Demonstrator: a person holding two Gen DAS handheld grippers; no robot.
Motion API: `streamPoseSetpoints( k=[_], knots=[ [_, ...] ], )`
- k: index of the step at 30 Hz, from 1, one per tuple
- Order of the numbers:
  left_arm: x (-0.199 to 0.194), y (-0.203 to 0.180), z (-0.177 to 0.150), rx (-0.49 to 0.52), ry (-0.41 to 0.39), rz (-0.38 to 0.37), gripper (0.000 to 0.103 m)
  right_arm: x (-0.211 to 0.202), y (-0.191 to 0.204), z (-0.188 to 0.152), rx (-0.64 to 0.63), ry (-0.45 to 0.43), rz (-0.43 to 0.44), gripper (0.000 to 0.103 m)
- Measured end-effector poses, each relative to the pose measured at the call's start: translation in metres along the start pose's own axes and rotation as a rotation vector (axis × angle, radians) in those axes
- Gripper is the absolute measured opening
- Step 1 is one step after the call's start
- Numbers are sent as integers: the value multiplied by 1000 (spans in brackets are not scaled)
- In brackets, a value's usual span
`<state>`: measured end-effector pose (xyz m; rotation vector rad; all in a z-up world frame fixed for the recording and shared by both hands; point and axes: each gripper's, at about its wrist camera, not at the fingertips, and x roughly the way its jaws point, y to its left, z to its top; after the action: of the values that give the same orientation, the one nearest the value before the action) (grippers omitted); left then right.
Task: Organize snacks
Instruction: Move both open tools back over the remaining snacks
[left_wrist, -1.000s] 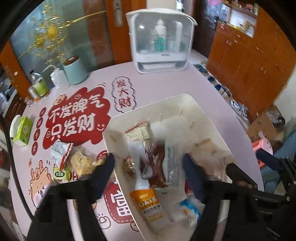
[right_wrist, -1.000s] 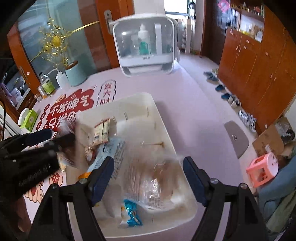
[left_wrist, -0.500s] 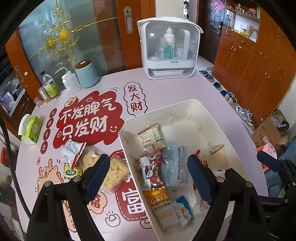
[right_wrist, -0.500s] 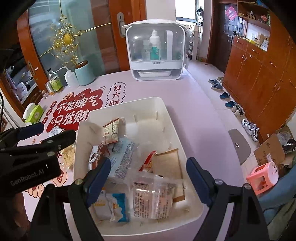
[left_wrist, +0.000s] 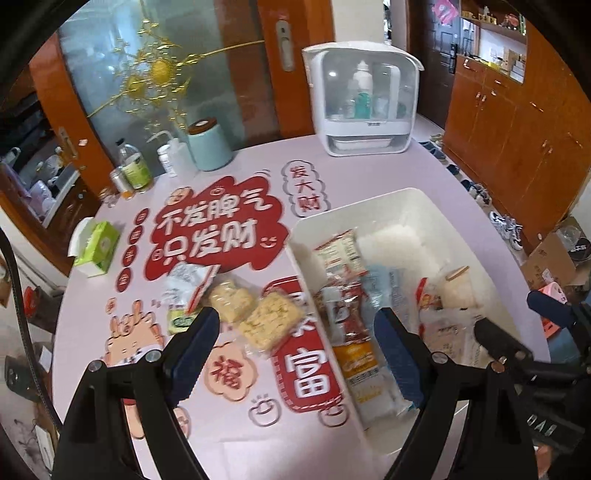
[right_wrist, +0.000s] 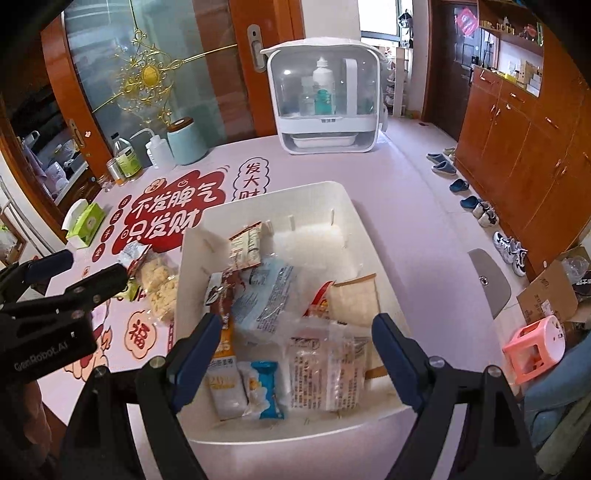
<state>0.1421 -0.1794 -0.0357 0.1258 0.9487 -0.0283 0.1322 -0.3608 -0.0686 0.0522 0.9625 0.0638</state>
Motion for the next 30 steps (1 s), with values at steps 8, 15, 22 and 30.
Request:
streamPoseSetpoints(
  k=[8, 15, 22, 30],
  knots=[
    [-42, 66, -7, -14, -45, 131, 85, -24, 30, 16, -68, -108, 35, 85],
    [-64, 141, 3, -13, -79, 227, 91, -31, 78, 41, -124, -161, 108, 85],
    [-36, 189, 23, 99, -71, 187, 92, 14, 150, 66, -193, -61, 175, 84],
    [78, 210, 29, 400, 36, -88, 92, 114, 224, 56, -379, 81, 145, 84]
  ],
)
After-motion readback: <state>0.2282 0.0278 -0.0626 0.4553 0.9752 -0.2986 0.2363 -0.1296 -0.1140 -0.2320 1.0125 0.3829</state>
